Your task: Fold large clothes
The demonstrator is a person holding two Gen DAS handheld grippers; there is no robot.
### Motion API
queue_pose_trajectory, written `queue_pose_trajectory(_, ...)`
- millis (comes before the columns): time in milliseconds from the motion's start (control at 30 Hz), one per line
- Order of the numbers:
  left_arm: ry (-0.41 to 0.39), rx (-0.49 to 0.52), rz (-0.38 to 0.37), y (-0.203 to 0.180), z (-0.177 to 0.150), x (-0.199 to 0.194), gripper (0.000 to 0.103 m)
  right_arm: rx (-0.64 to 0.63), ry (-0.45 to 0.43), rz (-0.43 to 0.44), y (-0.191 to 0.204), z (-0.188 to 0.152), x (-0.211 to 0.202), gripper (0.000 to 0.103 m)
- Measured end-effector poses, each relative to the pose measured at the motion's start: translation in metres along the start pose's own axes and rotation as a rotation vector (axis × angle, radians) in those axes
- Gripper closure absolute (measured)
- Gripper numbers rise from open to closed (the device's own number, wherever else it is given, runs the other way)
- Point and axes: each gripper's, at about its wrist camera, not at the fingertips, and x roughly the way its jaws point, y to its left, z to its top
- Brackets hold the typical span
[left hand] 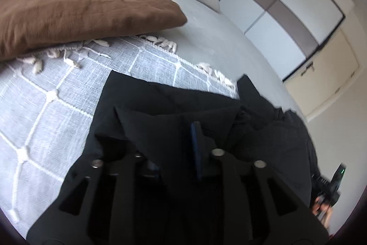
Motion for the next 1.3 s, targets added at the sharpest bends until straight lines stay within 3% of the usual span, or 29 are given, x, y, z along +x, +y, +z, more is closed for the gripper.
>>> queue_pose_trajectory(33, 0.017, 0.014, 0.003, -0.003, -0.001, -0.005, 0.050, 0.007, 0.020, 0.007, 0.001, 0.001, -0.008, 0.078)
queue_pose_trajectory(67, 0.034, 0.030, 0.009, -0.007, -0.003, -0.014, 0.027, 0.008, 0.036, 0.014, 0.002, 0.001, -0.014, 0.068)
queue_pose_trajectory(100, 0.046, 0.042, 0.019, -0.009, -0.004, -0.020, 0.017, 0.003, 0.054, 0.027, 0.003, 0.001, -0.026, 0.050)
queue_pose_trajectory(133, 0.052, 0.054, 0.040, -0.012, -0.006, -0.029, 0.010, -0.005, 0.057, 0.038, 0.004, 0.000, -0.036, 0.041)
queue_pose_trajectory(167, 0.065, 0.076, 0.054, -0.015, -0.010, -0.041, 0.010, -0.018, 0.055, 0.046, 0.004, -0.002, -0.049, 0.033)
queue_pose_trajectory(467, 0.205, 0.160, 0.094, 0.016, -0.049, -0.115, 0.010, -0.153, 0.155, 0.049, -0.023, -0.051, -0.133, 0.028)
queue_pose_trajectory(633, 0.270, 0.125, 0.102, 0.058, -0.063, -0.125, 0.010, -0.046, 0.217, 0.096, -0.067, -0.083, -0.141, 0.027)
queue_pose_trajectory(767, 0.344, 0.037, 0.014, 0.081, -0.070, -0.112, 0.010, 0.042, 0.244, 0.158, -0.094, -0.100, -0.136, 0.027)
queue_pose_trajectory(833, 0.373, -0.007, -0.029, 0.087, -0.074, -0.100, 0.011, 0.096, 0.273, 0.128, -0.101, -0.107, -0.135, 0.027)
queue_pose_trajectory(867, 0.371, -0.011, -0.038, 0.087, -0.076, -0.096, 0.011, 0.152, 0.299, 0.099, -0.105, -0.113, -0.135, 0.027)
queue_pose_trajectory(967, 0.341, 0.040, -0.072, 0.077, -0.077, -0.088, 0.012, 0.190, 0.334, 0.196, -0.110, -0.127, -0.130, 0.027)
queue_pose_trajectory(1033, 0.327, 0.046, -0.097, 0.071, -0.076, -0.078, 0.014, 0.199, 0.320, 0.214, -0.112, -0.130, -0.123, 0.027)
queue_pose_trajectory(1167, 0.274, 0.017, -0.120, 0.057, -0.071, -0.060, 0.016, 0.264, 0.202, 0.305, -0.114, -0.120, -0.104, 0.026)
queue_pose_trajectory(1233, 0.231, -0.005, -0.118, 0.055, -0.068, -0.056, 0.027, 0.324, 0.144, 0.302, -0.113, -0.115, -0.093, 0.027)
queue_pose_trajectory(1267, 0.221, -0.026, -0.123, 0.055, -0.067, -0.054, 0.037, 0.361, 0.105, 0.284, -0.111, -0.112, -0.087, 0.030)
queue_pose_trajectory(1300, 0.217, -0.057, -0.125, 0.056, -0.068, -0.051, 0.041, 0.381, 0.082, 0.265, -0.109, -0.110, -0.085, 0.045)
